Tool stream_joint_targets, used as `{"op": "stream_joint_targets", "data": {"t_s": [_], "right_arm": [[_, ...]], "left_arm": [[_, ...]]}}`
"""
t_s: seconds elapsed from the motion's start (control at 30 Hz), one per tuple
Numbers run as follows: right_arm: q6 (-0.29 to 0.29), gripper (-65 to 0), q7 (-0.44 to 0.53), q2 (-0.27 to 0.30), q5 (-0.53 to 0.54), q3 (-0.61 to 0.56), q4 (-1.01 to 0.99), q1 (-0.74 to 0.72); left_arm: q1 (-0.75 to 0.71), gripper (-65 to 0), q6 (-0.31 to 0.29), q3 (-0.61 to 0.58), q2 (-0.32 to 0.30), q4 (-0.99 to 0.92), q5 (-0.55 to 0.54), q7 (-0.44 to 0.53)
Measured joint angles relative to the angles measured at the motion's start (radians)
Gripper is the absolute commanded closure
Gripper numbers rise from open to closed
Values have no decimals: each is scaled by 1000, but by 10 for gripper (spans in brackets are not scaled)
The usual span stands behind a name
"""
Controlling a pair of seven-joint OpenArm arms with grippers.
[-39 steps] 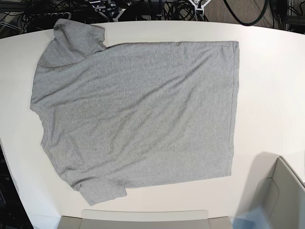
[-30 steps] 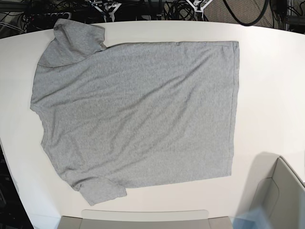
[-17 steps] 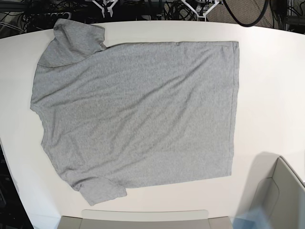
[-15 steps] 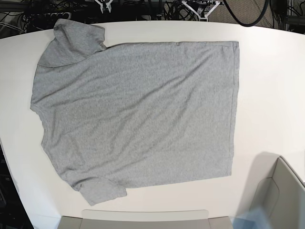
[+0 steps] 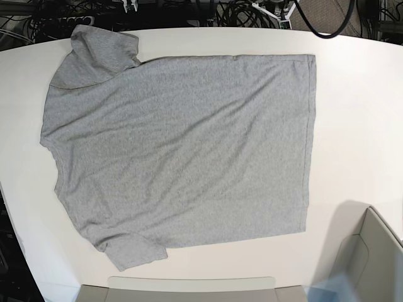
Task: Fold the T-shirt properly
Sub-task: 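Move both grippers down toward the shirt's shoulder corners, then grasp the grey shirt's shoulder edges with both grippers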
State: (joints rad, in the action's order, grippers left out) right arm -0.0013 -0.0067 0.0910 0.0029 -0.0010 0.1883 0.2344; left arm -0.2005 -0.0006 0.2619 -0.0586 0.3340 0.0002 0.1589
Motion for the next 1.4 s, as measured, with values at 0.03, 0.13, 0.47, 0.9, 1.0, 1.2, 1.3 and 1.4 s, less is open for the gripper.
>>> {"op": "stream_joint_targets", "data": {"t_s": [0.03, 0.13, 0.47, 0.9, 1.0, 1.2, 1.3, 1.4], "right_arm": [[2, -2, 4, 5, -3, 0, 3, 2], [2, -1, 3, 31, -2, 0, 57, 31], [7, -1, -11, 61, -3, -6, 411, 288], [-5, -1, -10, 175, 56, -68, 859, 554], [-12, -1, -3, 227, 133, -64, 972, 628], [0, -1, -26, 294, 258, 24, 1160, 804], [-15, -1, -21, 308, 264, 135, 1260, 857], [-10, -1, -21, 312, 262, 215, 1378, 901]], "left_arm": [[-8, -2, 1, 0, 0, 16, 0, -2], [-35, -1, 0, 3, 11, 70, 0, 6], [-149, -1, -4, -3, 31, 214, 0, -7], [-449, 0, -3, -6, 34, 726, -2, -118], [-504, 0, -6, -6, 37, 832, -2, -119], [-624, 0, -2, -6, 37, 1079, 0, -120], [-668, 0, -4, -6, 37, 1189, -2, -129], [-695, 0, -8, -6, 39, 1292, -1, -132]]}}
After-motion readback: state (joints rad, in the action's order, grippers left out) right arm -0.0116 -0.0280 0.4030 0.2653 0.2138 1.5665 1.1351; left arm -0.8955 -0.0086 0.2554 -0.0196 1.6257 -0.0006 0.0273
